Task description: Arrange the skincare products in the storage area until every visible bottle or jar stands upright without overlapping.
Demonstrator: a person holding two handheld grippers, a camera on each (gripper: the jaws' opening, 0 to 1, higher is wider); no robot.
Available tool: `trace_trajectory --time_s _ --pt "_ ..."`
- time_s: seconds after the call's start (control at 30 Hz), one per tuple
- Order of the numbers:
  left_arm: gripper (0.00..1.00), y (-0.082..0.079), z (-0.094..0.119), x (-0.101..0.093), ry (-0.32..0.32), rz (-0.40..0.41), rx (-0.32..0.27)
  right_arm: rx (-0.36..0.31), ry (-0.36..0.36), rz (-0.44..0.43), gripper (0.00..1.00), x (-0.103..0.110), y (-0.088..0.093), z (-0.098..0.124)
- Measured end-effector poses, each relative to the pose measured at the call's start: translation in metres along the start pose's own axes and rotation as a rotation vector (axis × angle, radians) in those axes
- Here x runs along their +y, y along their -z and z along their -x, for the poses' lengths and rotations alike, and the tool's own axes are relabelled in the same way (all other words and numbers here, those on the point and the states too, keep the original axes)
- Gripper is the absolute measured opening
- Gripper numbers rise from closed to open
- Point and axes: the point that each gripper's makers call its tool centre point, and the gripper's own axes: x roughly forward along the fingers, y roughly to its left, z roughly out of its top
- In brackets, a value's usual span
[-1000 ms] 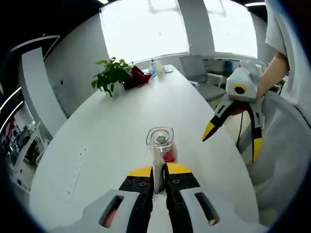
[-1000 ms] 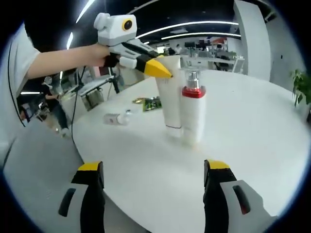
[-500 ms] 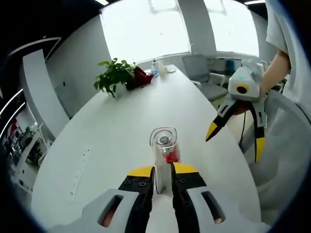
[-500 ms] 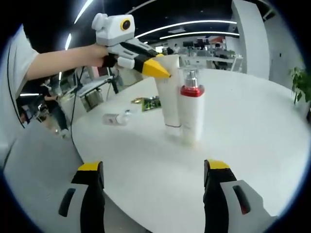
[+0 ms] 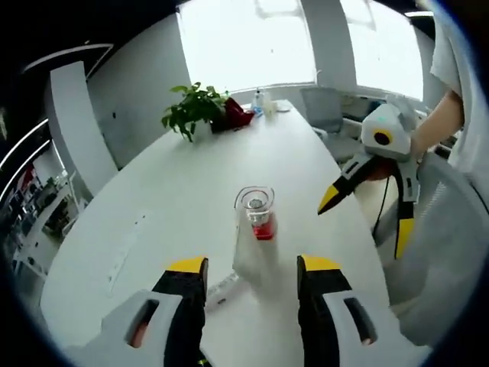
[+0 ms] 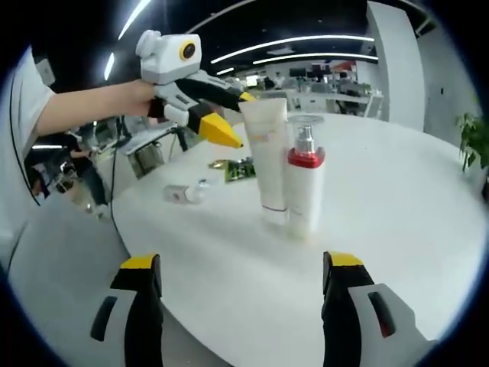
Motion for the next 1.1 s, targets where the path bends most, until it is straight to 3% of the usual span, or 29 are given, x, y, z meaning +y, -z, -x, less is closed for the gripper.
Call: trace_trajectory --time_s 0.17,0.27,0.4,0.5,0.93,1.1 --pt "0.56 0.004 0.019 -0.006 -0.026 0.132 -0.037 0.002 -0.006 0.006 0.87 0.005 -0.006 0.0" --pt "0.58 0.006 0.027 -0.003 -0.044 0.151 -0.044 0.013 -0.01 -0.002 0.87 0.009 -0.007 0.001" --pt "0.65 -0.002 0.041 -0.015 -0.073 0.171 -0.059 0.015 -0.014 0.002 0.87 0.012 -0.009 0.004" --pt "0.67 0.003 0.052 -0.019 -0.105 0.197 -0.059 0.012 -0.018 0.007 0.87 0.016 -0.013 0.006" --pt "0.83 0.048 0.098 -0.029 -0.221 0.346 -0.042 -0.014 -0.027 -0.021 0.86 0.024 -0.02 0.004" --pt "0.83 0.062 0.115 -0.039 -0.252 0.392 -0.044 -0.022 -0.023 -0.024 0.85 0.025 -0.027 0.005"
